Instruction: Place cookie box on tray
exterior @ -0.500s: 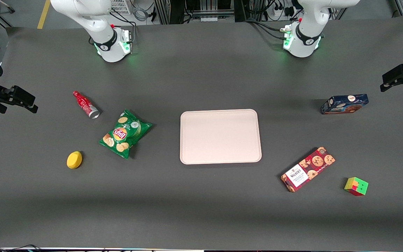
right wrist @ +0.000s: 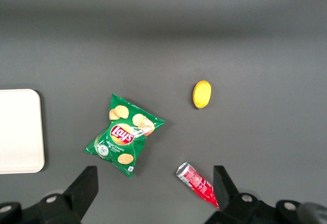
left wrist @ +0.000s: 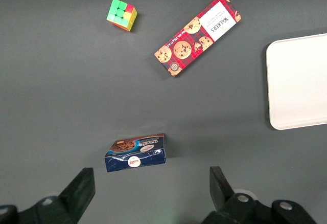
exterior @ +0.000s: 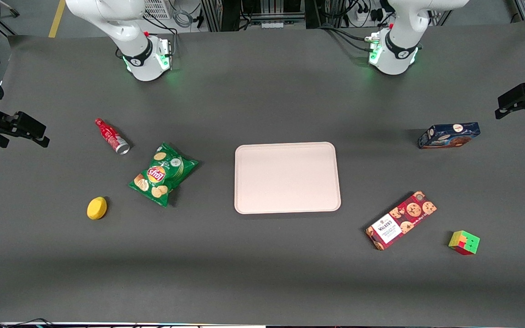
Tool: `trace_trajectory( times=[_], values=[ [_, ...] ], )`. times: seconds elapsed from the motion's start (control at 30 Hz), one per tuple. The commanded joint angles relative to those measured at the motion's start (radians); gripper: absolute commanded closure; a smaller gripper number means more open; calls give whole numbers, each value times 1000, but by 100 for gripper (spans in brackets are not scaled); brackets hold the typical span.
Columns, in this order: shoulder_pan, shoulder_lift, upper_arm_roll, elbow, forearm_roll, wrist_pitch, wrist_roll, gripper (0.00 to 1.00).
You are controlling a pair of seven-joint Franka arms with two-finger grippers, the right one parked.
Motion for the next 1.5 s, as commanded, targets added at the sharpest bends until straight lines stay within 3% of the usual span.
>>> trace_trajectory(
  times=[0.0,0.3,0.5,0.7,0.77,1.0,1.47],
  values=[
    [16,12,1,21,23,-28,-14,0],
    [26,-32,111,36,51,-181,-69,0],
    [46,-100,133,27,111,-284,-334,0],
    [58,-123,128,-60,120,-275,-643,0],
    [58,-138,119,-143,137,-208,-810,0],
    [89,-239,118,-411,149,15,-992,0],
    [135,-301,154,-872,148,561,-1155,0]
  ],
)
